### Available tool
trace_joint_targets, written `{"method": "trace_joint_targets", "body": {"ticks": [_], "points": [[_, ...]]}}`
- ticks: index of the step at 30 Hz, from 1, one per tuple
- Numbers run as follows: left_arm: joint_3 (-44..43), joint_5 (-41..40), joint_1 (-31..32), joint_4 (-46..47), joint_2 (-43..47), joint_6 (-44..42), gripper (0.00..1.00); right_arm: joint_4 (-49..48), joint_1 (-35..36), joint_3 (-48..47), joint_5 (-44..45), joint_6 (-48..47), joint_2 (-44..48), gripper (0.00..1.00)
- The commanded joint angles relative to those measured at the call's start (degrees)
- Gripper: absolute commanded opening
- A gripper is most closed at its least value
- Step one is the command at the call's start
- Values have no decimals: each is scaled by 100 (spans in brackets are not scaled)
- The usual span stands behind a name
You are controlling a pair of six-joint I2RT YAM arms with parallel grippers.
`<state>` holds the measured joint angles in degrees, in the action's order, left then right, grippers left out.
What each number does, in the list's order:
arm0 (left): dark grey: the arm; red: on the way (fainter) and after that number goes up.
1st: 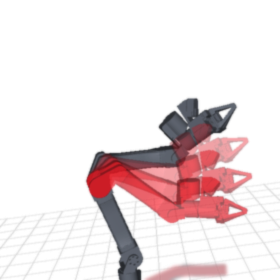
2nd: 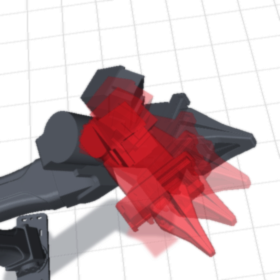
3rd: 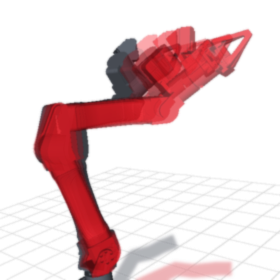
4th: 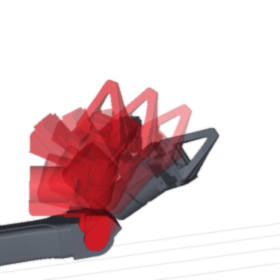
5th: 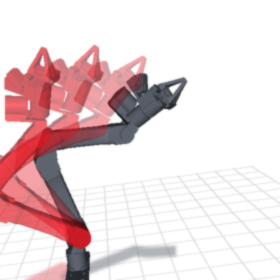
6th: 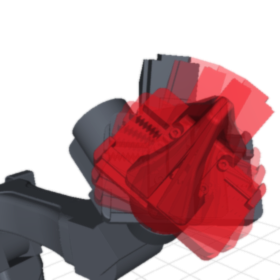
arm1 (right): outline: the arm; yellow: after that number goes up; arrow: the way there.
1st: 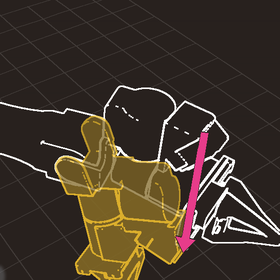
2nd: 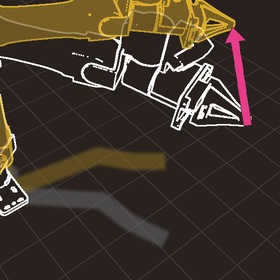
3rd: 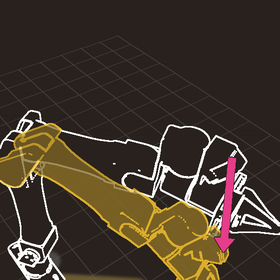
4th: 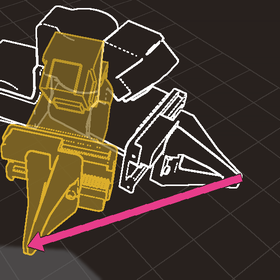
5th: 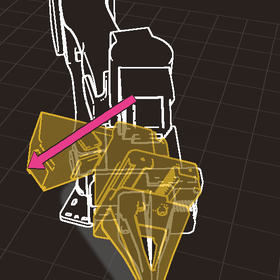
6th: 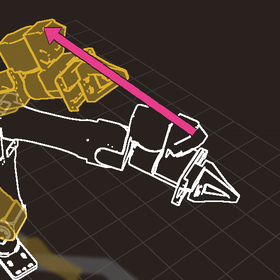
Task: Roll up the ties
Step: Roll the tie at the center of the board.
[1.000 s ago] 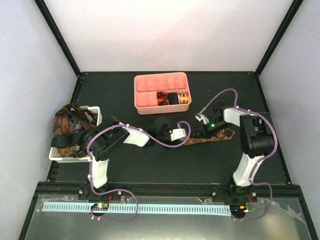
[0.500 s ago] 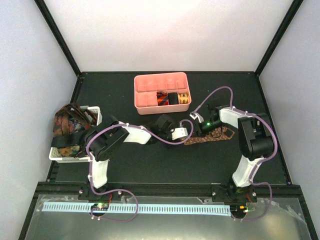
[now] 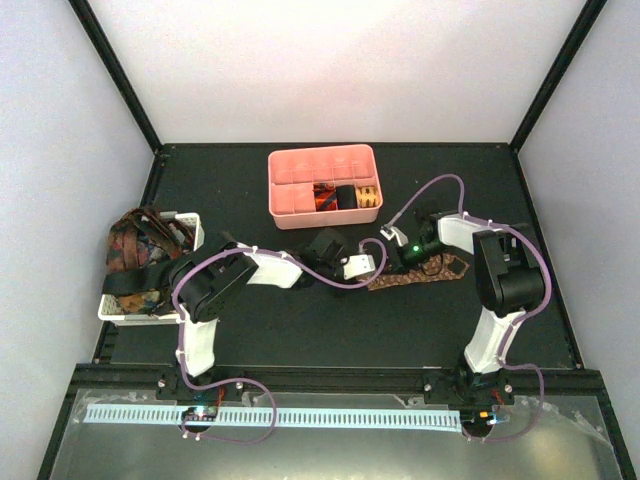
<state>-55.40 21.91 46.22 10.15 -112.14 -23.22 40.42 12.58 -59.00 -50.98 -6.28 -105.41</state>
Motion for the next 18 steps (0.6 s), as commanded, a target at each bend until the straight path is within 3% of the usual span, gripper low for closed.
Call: {"method": "trace_joint_targets", "body": {"ticks": [1,4,10,18], "points": [[264,-184,-71,-310,55,118,65,-175,-98,26,417,-74,-40,2],[514,-27,-112,231,352,175,79,-201,-153,54,603,-84,-95,2],[856,257,-139,1319,450,271,88,-210,-256,127,995,-104,-156,2],[573,794,-124,2618,-359,894,93,-319,-252,297,1169,-34,-180,2]]}}
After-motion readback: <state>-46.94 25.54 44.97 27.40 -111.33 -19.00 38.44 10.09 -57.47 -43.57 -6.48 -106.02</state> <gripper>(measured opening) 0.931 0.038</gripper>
